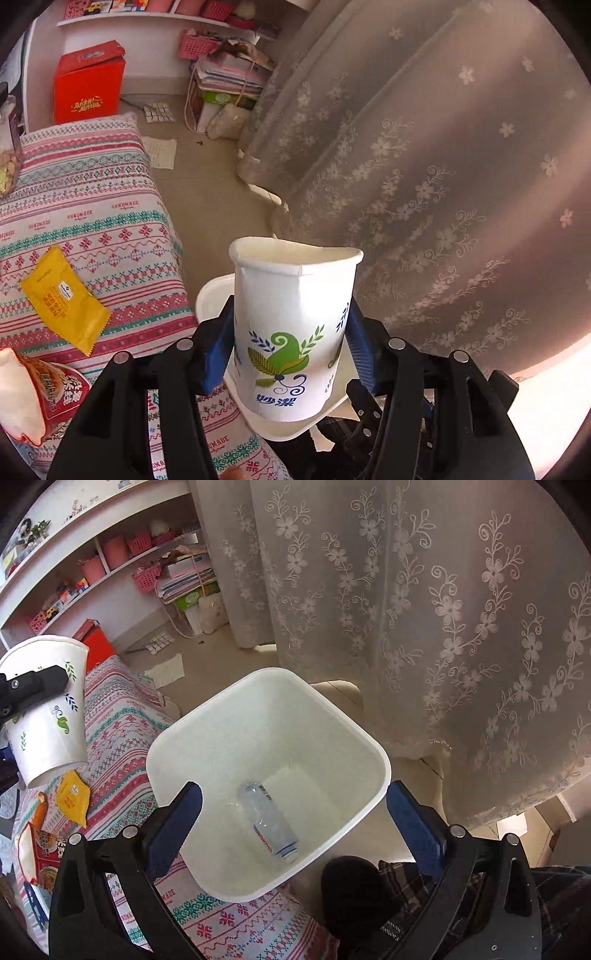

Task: Collect trash
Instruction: 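Carry the bottle and cup to the white bin and release both, then move both tools back over the table toward the blue box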

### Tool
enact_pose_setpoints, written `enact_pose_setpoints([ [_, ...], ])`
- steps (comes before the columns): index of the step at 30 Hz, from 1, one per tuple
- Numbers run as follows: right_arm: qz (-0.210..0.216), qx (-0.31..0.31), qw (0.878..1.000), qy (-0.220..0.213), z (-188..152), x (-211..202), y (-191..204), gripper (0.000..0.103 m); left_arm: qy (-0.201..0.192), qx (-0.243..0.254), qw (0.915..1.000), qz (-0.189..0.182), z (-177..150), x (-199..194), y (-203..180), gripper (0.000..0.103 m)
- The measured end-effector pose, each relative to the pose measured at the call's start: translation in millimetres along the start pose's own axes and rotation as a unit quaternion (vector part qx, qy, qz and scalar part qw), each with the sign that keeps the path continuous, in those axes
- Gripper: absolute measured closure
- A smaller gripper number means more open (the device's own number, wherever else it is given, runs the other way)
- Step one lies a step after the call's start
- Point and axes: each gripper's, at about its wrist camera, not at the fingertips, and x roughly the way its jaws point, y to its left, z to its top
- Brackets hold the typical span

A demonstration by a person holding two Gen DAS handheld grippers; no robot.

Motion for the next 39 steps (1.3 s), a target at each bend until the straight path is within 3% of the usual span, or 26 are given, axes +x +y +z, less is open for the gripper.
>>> enact_pose_setpoints([
  [4,-0.002,0.003,1.000,-0.002,0.7,2.1,-3.0,0.007,0.010,-0.013,0.9999,0.003,-1.8,9.3,7.8,0.034],
  [9,0.005,0.000,1.000,-0.006,-0.7,-0.1,1.4,0.007,0.005,-0.022,0.9996,0.017,-1.8,5.6,15.4,0.031],
  [13,0.018,0.003,1.000,-0.005,0.0,-1.1,8.9,0.007,-0.014,-0.009,0.9974,0.070,-5.0,-6.1,17.8,0.029],
  [17,0.033,0.004,0.999,-0.013,3.3,-5.8,20.3,0.007,-0.042,0.011,0.9885,0.145,-10.4,-26.0,23.4,0.024],
  [21,0.045,-0.002,0.999,-0.023,2.4,-12.7,34.0,0.007,-0.064,0.010,0.9795,0.191,-14.1,-48.0,36.3,0.023],
  [30,0.066,-0.021,0.996,-0.048,7.3,-23.9,69.8,0.007,-0.079,-0.016,0.9685,0.236,-25.6,-87.4,71.2,0.022],
  [39,0.098,-0.069,0.992,-0.046,-1.3,-31.5,122.2,0.007,-0.083,-0.061,0.9512,0.291,-47.7,-124.6,117.7,0.020],
])
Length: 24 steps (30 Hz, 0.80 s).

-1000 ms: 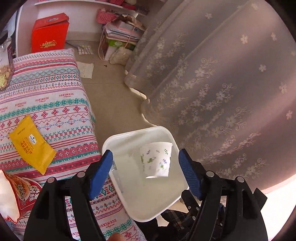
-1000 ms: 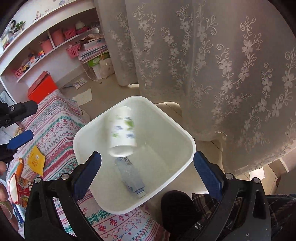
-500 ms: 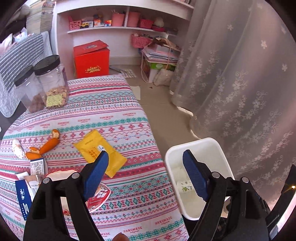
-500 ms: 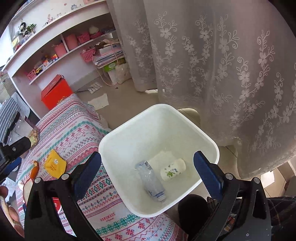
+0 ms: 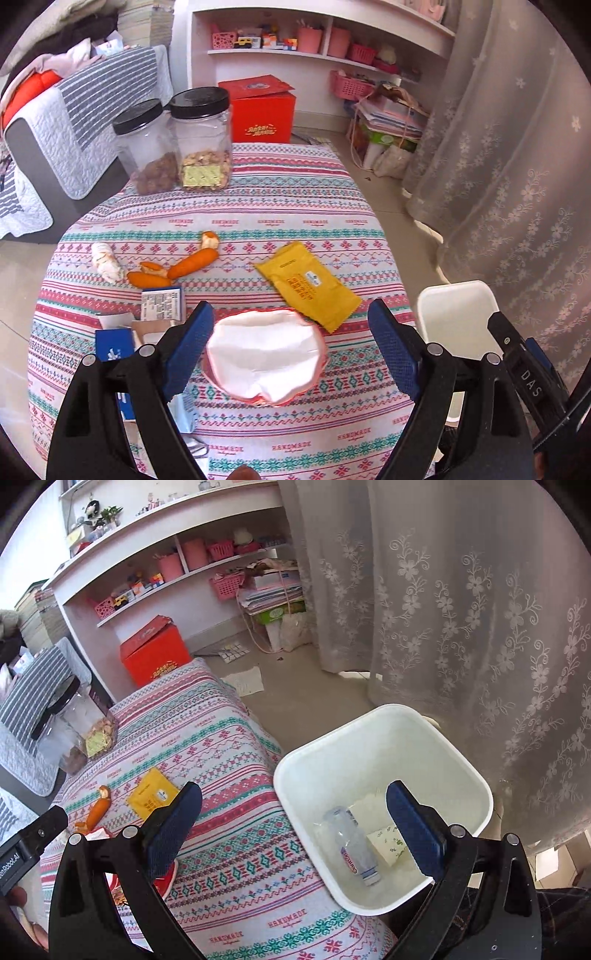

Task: Collect trash
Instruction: 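Move both tools back over the table toward the blue box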

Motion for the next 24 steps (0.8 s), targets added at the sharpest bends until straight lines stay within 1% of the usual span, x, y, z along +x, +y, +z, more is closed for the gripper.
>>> enact_pose_setpoints([
  [7,0.028,-0.037,0.999,0.011,-7.8,0.8,43.7,0.007,0.008,-0.041,0.9980,0.047,-12.6,-6.9,57.7,0.020],
  [16,0.054,-0.085,0.995,0.017,-18.3,-5.0,86.4,0.007,0.022,-0.100,0.9906,0.090,-26.6,-10.5,121.8,0.020],
  [20,0.062,-0.102,0.993,0.018,-22.3,-7.2,100.3,0.007,0.046,-0.123,0.9862,0.102,-31.9,-3.5,148.4,0.020],
  [22,0.065,-0.109,0.992,0.020,-22.8,-6.6,105.9,0.007,0.064,-0.139,0.9824,0.106,-36.1,2.3,164.2,0.020],
  [24,0.068,-0.113,0.991,0.024,-23.9,-6.0,109.2,0.007,0.082,-0.164,0.9779,0.101,-41.3,9.5,182.1,0.020],
])
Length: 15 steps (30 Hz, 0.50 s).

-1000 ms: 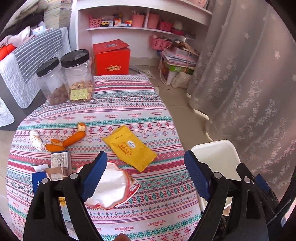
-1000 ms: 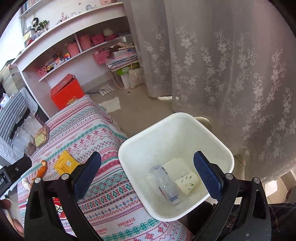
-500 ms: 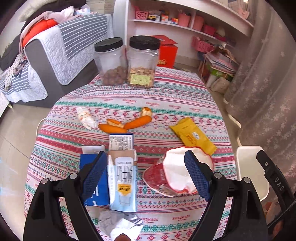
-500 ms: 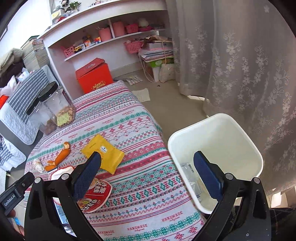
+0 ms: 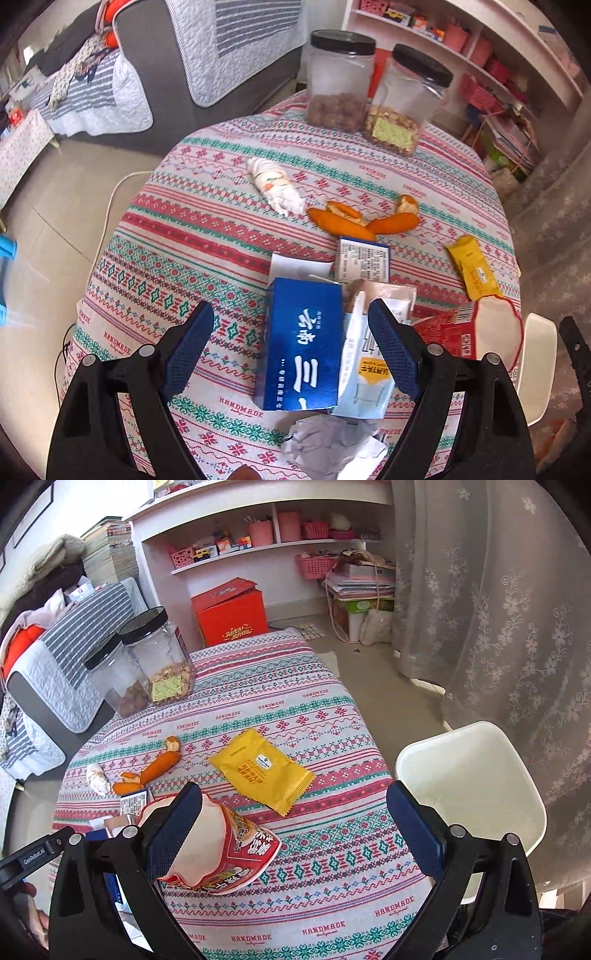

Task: Collect trash
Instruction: 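Move both tools back over the table toward the blue box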

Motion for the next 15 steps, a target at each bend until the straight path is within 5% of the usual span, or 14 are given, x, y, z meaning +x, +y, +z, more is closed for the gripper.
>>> enact_pose_setpoints([
  [10,0.015,-0.006,1.000,0.013,0.2,4.8,7.5,0.007,0.109,-0.066,0.9909,-0.043,-8.3,58.0,30.4,0.019],
  [15,0.018,-0.002,1.000,0.020,1.1,6.8,6.5,0.007,0.123,-0.087,0.9856,-0.077,-10.0,67.0,30.3,0.019],
])
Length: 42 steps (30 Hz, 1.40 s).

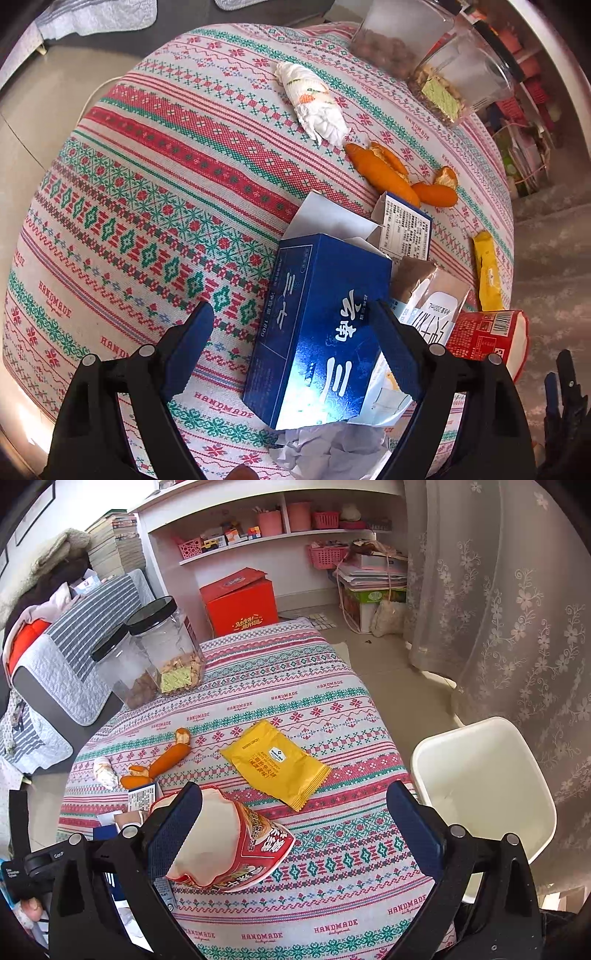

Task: Collect trash
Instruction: 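Move both tools back over the table toward the blue box, then grasp the blue box with the left tool while the right tool grasps the crumpled tissue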

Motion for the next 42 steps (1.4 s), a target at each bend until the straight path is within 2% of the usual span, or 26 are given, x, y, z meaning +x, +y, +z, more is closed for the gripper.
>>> enact_pose_setpoints([
  [6,0.003,0.005,1.000,0.006,1.3,2.6,-4.6,0.007,0.020,0.032,0.9993,0.007,-4.9,10.1,-17.1,0.020],
  [11,0.003,0.011,1.000,0.009,1.8,2.9,-8.8,0.007,0.027,0.029,0.9991,0.018,-7.0,18.4,-18.2,0.023],
  [16,0.009,0.006,1.000,0.008,2.5,2.1,-6.5,0.007,0.018,0.035,0.9991,0.015,-7.0,10.2,-18.3,0.039],
  [20,0.025,-0.008,1.000,0.007,2.8,0.6,1.8,0.007,0.005,0.046,0.9988,0.018,-9.4,-1.5,-20.1,0.044],
  [23,0.048,-0.034,0.998,0.017,6.2,1.5,17.9,0.007,-0.022,0.040,0.9989,0.005,-6.5,-33.0,-14.5,0.044],
  [28,0.096,-0.118,0.988,0.019,21.1,1.4,80.1,0.007,-0.115,0.020,0.9925,-0.036,9.7,-117.5,1.9,0.044],
  [34,0.170,-0.225,0.958,0.059,27.9,31.9,204.7,0.007,-0.205,-0.027,0.9763,-0.063,23.2,-194.1,37.3,0.044],
  [38,0.180,-0.278,0.941,0.075,13.8,62.1,276.0,0.007,-0.224,-0.065,0.9707,-0.056,31.3,-208.4,63.1,0.044],
  [42,0.166,-0.291,0.936,0.102,3.1,98.2,311.3,0.009,-0.223,-0.086,0.9695,-0.053,33.7,-211.3,78.8,0.043],
])
